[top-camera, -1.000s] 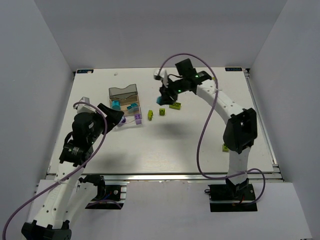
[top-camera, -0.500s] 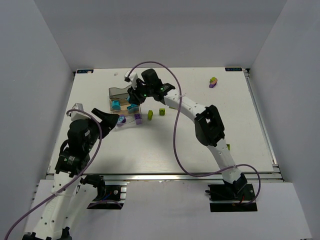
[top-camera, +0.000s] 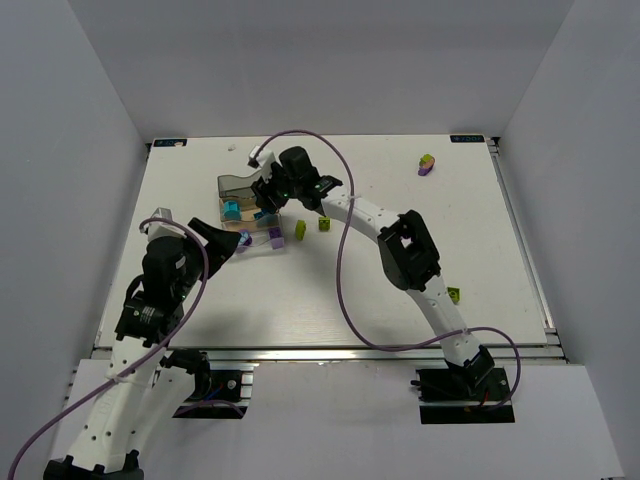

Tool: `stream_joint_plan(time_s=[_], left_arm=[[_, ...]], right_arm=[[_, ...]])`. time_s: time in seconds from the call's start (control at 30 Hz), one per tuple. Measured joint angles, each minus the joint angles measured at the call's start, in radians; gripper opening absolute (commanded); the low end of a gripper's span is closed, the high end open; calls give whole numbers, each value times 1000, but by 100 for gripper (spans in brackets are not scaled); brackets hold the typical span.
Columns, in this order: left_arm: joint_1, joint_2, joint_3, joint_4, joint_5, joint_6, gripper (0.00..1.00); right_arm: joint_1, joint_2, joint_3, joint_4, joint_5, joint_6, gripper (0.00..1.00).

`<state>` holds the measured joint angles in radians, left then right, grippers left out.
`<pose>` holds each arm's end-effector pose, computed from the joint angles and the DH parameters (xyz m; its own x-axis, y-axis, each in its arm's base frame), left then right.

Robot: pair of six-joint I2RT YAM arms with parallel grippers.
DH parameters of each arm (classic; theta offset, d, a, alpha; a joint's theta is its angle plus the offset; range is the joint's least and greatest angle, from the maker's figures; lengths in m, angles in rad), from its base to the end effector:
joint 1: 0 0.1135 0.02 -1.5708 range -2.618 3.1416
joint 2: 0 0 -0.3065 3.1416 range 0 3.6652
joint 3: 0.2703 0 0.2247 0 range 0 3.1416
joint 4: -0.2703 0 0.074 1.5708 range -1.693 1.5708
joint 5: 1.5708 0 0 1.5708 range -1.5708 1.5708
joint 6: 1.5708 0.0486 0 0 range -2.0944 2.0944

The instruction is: Sort the legos into containers by color

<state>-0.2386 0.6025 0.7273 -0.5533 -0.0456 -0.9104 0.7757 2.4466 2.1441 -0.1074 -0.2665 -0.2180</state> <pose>0.0844 -0.0183 0.3228 -0.4023 -0.7141 -0.5729 -0.1987 0.6790 -0.7067 0.4129 0.4229 0.2544 -0.0944 -0.3848 -0.9182 -0.8894 0.4470 -0.0959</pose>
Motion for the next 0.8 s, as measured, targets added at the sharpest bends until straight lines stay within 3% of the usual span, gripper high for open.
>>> stream_joint_plan(time_s=[0.33,0.47,0.6,0.8], left_arm=[[0,6,0,4,0,0,84],[0,13,0,16,1,0,84],[0,19,-11,42,5,0,84],[0,54,-32,75,21,-1,84]], right_arm=[[-2,3,0,-2,6,-14,75],[-42,-88,-93,-3,66,22,76],[-151,-220,-194,-10,167,71,75],[-422,-344,-329,-5,272,126,76]])
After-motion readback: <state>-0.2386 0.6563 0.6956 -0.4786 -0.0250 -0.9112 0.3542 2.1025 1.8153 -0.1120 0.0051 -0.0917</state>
